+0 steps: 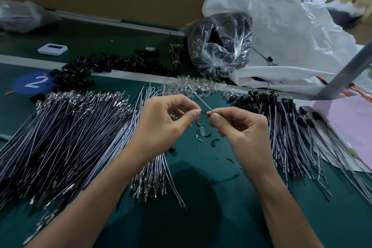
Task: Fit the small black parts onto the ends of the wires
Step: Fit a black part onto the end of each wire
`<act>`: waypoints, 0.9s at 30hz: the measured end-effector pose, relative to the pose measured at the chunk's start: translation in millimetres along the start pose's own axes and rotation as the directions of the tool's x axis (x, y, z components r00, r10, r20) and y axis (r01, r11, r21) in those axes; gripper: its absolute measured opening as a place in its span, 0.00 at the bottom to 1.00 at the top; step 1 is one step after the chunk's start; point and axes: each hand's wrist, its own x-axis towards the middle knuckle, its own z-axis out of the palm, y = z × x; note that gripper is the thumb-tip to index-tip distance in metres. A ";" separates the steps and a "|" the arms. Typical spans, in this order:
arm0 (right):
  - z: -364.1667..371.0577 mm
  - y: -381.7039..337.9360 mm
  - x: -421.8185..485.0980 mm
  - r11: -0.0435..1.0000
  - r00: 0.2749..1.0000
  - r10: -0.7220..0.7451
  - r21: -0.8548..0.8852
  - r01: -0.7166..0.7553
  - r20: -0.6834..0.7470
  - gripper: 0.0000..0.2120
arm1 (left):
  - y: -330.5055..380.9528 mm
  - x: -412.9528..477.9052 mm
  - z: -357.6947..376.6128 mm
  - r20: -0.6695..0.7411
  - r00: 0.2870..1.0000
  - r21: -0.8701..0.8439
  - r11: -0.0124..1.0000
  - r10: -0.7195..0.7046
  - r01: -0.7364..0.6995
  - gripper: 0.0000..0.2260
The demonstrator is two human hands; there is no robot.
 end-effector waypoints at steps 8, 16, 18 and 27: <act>-4.1 -2.4 3.5 0.992 0.999 -0.005 -0.126 -0.001 -0.048 0.08 | -1.6 3.8 -6.8 -0.062 0.983 -0.116 0.980 -0.171 0.163 0.11; -22.9 5.4 10.6 0.976 0.989 0.043 -0.206 -0.072 -0.141 0.07 | -2.6 8.3 -26.3 0.354 0.842 0.555 0.816 -0.406 0.160 0.14; -21.5 7.0 7.9 0.978 0.987 0.033 -0.200 -0.064 -0.159 0.06 | -2.2 5.9 -27.5 0.408 0.783 0.652 0.750 -0.470 0.111 0.16; -19.3 4.2 0.5 0.991 0.995 0.046 -0.122 -0.057 -0.090 0.05 | -8.0 6.4 -22.2 0.237 0.914 0.425 0.882 -0.328 0.206 0.06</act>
